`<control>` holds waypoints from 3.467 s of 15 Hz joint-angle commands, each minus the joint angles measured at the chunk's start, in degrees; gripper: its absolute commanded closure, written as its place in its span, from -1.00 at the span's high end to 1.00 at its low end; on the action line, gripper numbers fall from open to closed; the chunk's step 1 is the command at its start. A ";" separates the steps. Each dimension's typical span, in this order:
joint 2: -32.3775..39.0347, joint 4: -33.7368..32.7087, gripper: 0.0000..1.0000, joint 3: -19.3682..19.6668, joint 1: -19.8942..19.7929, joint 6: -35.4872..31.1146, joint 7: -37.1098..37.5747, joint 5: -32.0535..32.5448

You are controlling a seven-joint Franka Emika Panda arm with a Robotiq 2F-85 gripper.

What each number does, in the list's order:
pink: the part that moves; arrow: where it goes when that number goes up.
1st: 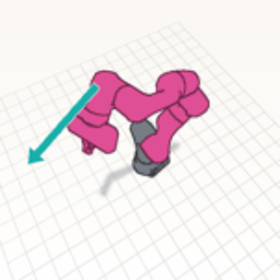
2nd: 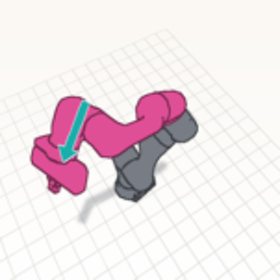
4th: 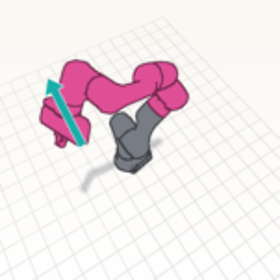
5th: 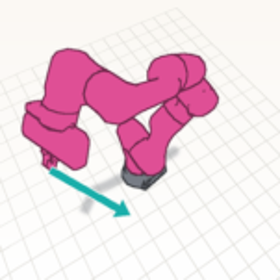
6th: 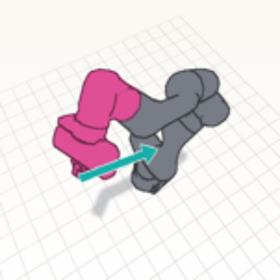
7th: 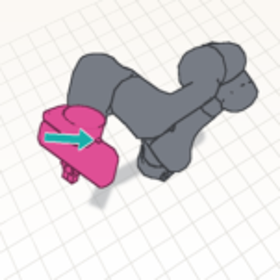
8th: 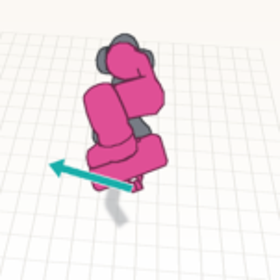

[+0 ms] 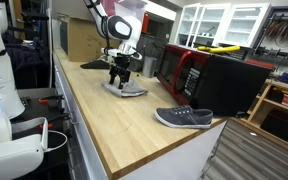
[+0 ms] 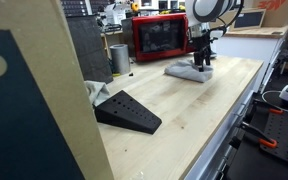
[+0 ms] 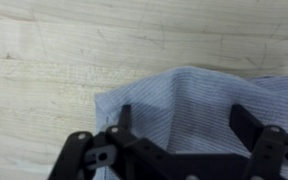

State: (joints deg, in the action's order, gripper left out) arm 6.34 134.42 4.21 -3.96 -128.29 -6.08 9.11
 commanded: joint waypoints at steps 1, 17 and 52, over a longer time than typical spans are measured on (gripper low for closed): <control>-3.32 1.70 1.00 0.43 0.20 1.27 4.41 2.20; -10.12 5.15 1.00 1.54 -0.86 -0.03 25.35 22.13; -17.23 -12.70 1.00 -5.66 7.64 21.88 -1.01 -11.16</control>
State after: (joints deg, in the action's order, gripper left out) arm -10.20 123.12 -0.99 3.56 -108.98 -5.51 -1.29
